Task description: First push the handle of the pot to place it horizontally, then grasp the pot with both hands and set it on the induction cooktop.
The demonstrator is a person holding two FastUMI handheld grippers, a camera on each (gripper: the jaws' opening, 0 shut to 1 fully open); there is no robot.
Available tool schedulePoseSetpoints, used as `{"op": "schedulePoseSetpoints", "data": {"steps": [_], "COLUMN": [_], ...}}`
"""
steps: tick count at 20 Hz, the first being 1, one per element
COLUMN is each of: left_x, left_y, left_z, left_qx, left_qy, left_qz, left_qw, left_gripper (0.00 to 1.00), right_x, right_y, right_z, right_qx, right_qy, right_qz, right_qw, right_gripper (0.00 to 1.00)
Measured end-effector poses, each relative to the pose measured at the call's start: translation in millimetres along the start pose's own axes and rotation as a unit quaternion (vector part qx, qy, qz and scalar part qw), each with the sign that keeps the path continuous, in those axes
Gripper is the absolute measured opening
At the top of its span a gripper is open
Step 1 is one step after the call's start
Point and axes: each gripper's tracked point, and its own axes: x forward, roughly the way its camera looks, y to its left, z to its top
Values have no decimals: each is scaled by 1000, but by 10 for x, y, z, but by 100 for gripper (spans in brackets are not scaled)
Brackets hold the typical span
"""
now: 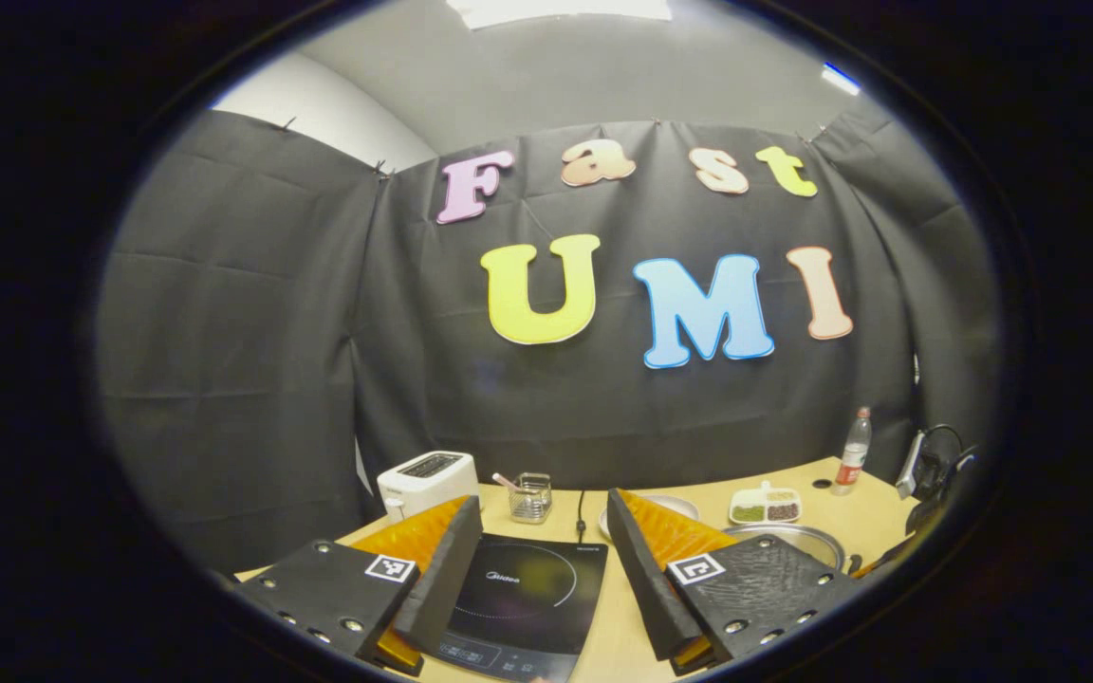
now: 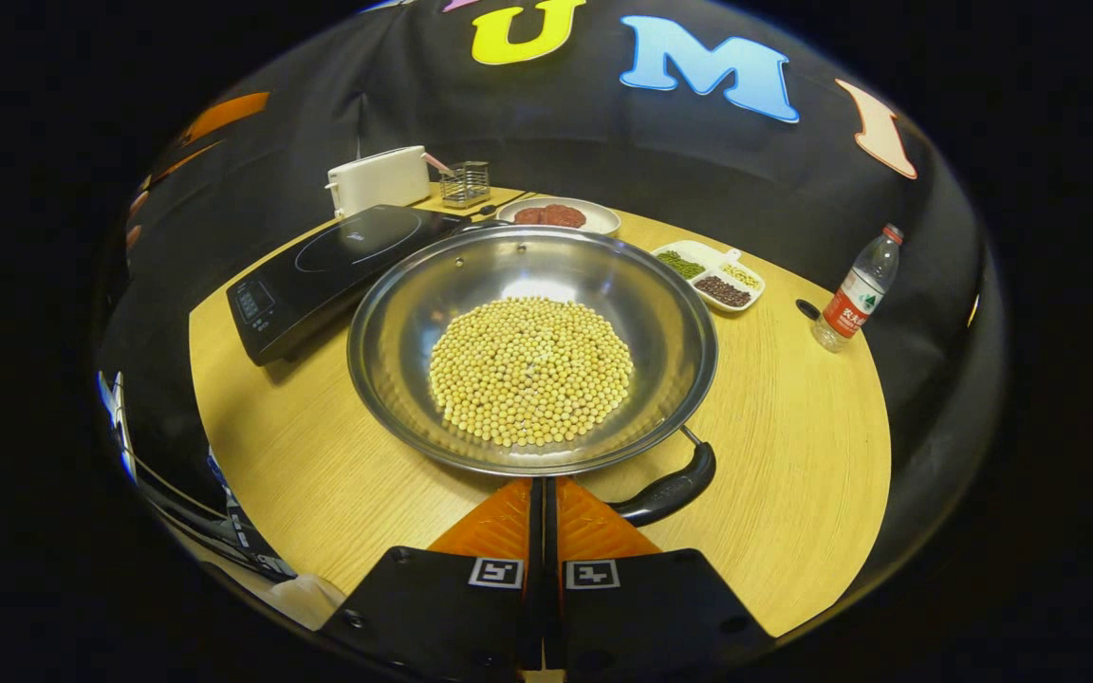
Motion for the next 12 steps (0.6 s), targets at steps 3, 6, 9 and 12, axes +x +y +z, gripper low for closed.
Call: {"op": "schedulePoseSetpoints", "data": {"steps": [3, 6, 9, 12], "left_x": [16, 19, 6, 9], "left_y": [-39, -70, -86, -105], "left_z": [-17, -50, -47, -83], "left_qx": [0, 0, 2, 5], "left_qy": [2, 6, 6, 9], "left_qz": [0, 1, 2, 3], "left_qw": [1000, 1000, 1000, 1000], "left_gripper": [77, 81, 78, 78], "right_x": [27, 46, 68, 97], "right_y": [-121, -203, -291, -388], "right_z": [4, 25, 52, 86], "right_qx": [13, 21, 25, 28], "right_qy": [1, -1, -4, -7], "right_qz": [-11, -21, -32, -45], "right_qw": [1000, 1000, 999, 999], "right_gripper": [2, 2, 2, 2]}}
